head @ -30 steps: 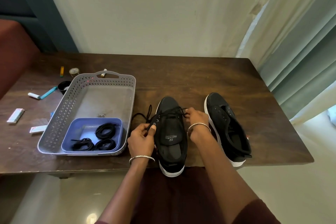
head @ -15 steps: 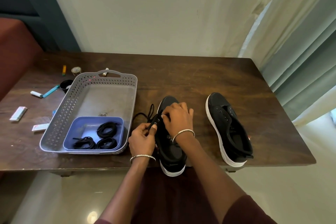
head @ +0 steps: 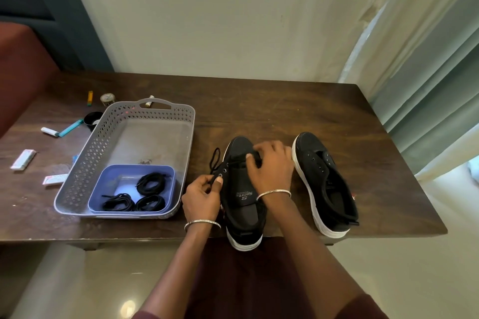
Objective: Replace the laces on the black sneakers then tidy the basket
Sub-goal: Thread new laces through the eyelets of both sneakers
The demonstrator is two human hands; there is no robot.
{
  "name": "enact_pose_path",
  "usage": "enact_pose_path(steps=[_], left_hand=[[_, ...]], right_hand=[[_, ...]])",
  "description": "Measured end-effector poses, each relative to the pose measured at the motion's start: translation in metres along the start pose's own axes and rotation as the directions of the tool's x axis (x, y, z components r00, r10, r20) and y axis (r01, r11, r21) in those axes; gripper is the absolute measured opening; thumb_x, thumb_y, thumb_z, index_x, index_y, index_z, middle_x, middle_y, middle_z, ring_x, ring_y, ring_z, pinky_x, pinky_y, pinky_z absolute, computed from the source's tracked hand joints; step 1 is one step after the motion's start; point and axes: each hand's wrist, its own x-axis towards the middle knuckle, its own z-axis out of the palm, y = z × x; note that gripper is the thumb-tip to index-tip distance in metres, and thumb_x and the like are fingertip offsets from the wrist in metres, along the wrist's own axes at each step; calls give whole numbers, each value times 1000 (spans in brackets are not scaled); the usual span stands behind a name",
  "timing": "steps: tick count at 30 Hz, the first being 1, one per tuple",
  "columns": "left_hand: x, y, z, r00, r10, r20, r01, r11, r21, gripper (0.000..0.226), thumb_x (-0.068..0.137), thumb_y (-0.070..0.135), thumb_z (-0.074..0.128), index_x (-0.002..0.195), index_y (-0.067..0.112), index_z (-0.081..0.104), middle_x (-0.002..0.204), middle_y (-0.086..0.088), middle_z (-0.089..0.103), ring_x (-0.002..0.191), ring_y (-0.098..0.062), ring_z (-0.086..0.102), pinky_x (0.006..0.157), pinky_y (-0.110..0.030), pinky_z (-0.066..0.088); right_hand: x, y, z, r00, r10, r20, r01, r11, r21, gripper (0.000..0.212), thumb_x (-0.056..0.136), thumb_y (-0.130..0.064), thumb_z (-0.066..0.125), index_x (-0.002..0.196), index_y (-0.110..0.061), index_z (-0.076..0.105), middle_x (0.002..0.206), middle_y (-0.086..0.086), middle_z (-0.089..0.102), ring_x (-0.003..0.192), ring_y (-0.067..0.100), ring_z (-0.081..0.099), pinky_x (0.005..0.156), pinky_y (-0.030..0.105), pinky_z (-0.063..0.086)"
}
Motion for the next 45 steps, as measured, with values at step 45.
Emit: enact_pose_path(steps=[45], left_hand=[[-1, -3, -3, 999, 5, 54, -3, 999, -48, 32, 75, 56, 64, 88, 28, 73, 73, 10, 74, 73, -11, 71, 76, -46, 59]], right_hand=[[16, 40, 20, 539, 629, 560, -766, 89, 637, 18, 86, -9, 62, 68, -10, 59, 64, 8, 59, 51, 18, 49, 44, 25, 39]])
